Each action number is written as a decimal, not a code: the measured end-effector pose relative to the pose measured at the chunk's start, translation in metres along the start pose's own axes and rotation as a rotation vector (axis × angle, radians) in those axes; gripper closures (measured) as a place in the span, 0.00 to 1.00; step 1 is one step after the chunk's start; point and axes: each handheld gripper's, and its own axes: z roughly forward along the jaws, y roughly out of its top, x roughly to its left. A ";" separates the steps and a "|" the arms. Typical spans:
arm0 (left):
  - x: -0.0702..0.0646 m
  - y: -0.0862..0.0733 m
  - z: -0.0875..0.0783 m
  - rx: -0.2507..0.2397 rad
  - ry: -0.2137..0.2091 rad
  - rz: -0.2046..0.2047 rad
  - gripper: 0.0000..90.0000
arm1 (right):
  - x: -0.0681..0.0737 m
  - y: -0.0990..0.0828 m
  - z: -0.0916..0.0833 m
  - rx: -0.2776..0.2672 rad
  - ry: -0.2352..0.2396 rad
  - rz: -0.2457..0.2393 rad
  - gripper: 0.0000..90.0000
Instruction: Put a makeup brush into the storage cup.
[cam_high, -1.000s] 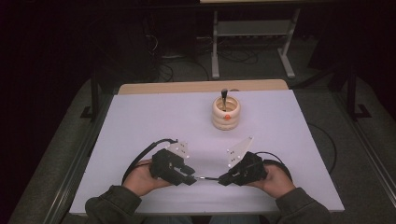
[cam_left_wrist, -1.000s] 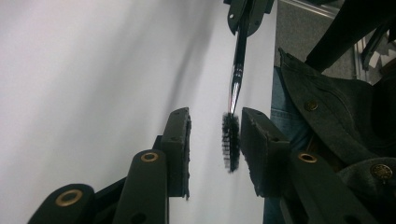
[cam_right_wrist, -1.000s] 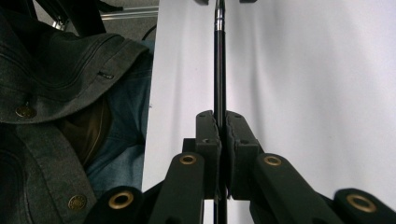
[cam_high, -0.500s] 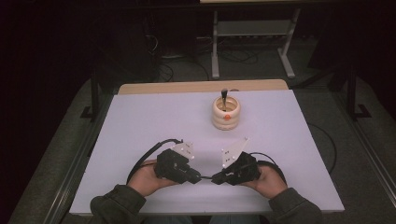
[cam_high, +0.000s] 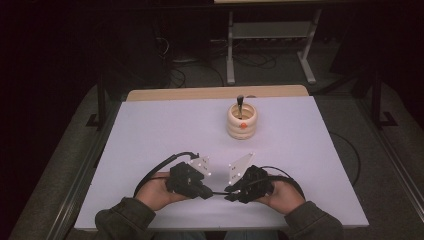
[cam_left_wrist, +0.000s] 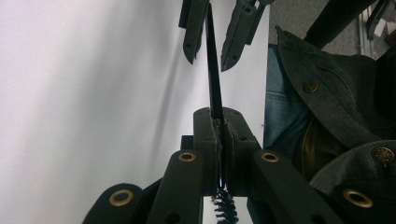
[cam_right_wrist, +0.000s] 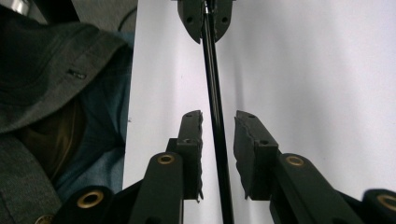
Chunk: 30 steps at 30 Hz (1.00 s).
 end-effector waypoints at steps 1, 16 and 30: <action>0.000 0.000 0.000 0.001 -0.003 0.007 0.95 | 0.001 0.001 0.001 0.014 -0.001 -0.011 0.81; 0.013 -0.019 -0.015 -0.135 0.015 -0.120 0.67 | -0.006 -0.021 0.002 -0.100 0.014 0.104 0.94; 0.016 -0.005 -0.020 -0.264 0.039 -0.166 0.79 | -0.009 -0.018 0.001 -0.276 0.008 0.243 0.93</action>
